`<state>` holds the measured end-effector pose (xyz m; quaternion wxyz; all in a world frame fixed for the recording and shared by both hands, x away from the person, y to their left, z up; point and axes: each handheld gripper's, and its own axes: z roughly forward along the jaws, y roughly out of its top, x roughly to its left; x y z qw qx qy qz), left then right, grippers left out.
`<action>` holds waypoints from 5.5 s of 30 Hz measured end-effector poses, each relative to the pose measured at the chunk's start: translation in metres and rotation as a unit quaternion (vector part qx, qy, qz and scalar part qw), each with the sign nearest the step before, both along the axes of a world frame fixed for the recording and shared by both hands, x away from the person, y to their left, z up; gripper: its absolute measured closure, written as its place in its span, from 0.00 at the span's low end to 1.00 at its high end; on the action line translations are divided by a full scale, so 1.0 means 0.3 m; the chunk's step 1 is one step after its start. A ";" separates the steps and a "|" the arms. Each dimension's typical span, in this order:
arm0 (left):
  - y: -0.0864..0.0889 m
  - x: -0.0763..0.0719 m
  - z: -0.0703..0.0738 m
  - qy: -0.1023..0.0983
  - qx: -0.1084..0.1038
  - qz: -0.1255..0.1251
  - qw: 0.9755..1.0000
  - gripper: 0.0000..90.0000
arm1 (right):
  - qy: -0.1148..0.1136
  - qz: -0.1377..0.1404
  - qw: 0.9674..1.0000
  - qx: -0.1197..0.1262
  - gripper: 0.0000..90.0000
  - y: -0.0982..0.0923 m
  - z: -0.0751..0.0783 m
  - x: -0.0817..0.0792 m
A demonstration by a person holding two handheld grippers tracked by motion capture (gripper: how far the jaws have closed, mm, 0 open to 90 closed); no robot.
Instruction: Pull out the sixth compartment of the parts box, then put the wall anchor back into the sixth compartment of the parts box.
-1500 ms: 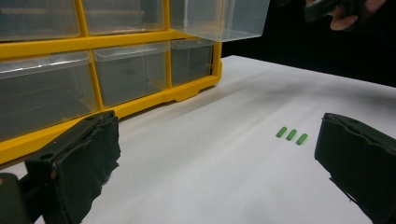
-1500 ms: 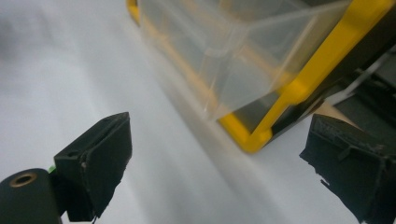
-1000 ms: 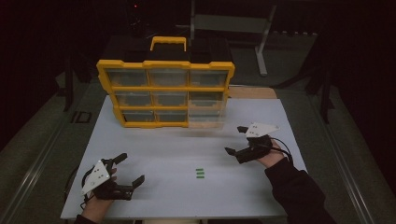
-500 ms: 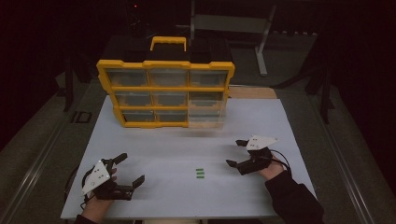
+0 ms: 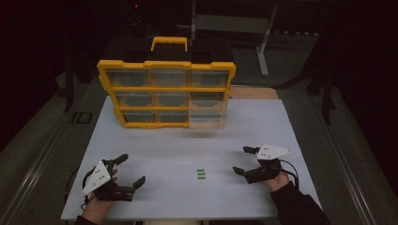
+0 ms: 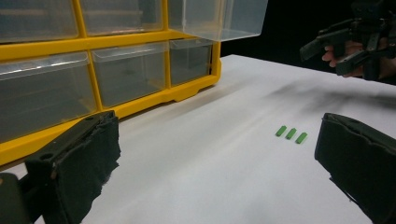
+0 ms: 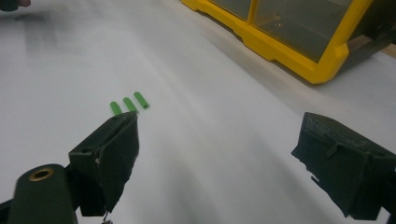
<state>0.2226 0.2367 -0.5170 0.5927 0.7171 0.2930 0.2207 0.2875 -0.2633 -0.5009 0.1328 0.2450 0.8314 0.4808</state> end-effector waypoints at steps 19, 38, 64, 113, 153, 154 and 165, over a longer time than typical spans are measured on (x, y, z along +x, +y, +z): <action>0.001 -0.001 0.000 0.002 0.000 -0.001 1.000 0.00 | 0.003 -0.013 1.000 0.025 0.14 -0.071 -0.025 -0.088; 0.001 0.003 -0.004 0.003 -0.004 0.004 1.000 0.00 | -0.013 -0.026 0.998 0.058 0.13 -0.090 -0.042 -0.088; 0.015 -0.002 0.118 0.044 -0.019 -0.006 0.999 0.00 | -0.017 -0.027 0.997 0.067 0.13 -0.095 -0.022 -0.093; -0.286 0.192 0.310 0.047 0.042 -0.139 0.988 0.00 | -0.017 -0.021 0.996 0.080 0.13 -0.098 -0.011 -0.095; -0.555 0.269 0.101 0.095 0.142 -0.243 0.955 0.44 | -0.009 -0.017 0.997 0.081 0.13 -0.095 -0.017 -0.093; -0.555 0.269 0.101 0.095 0.142 -0.243 0.955 0.45 | -0.009 -0.017 0.997 0.081 0.13 -0.095 -0.017 -0.093; -0.589 0.292 0.047 0.128 0.169 -0.241 0.947 0.62 | -0.008 -0.014 0.997 0.079 0.13 -0.095 -0.019 -0.093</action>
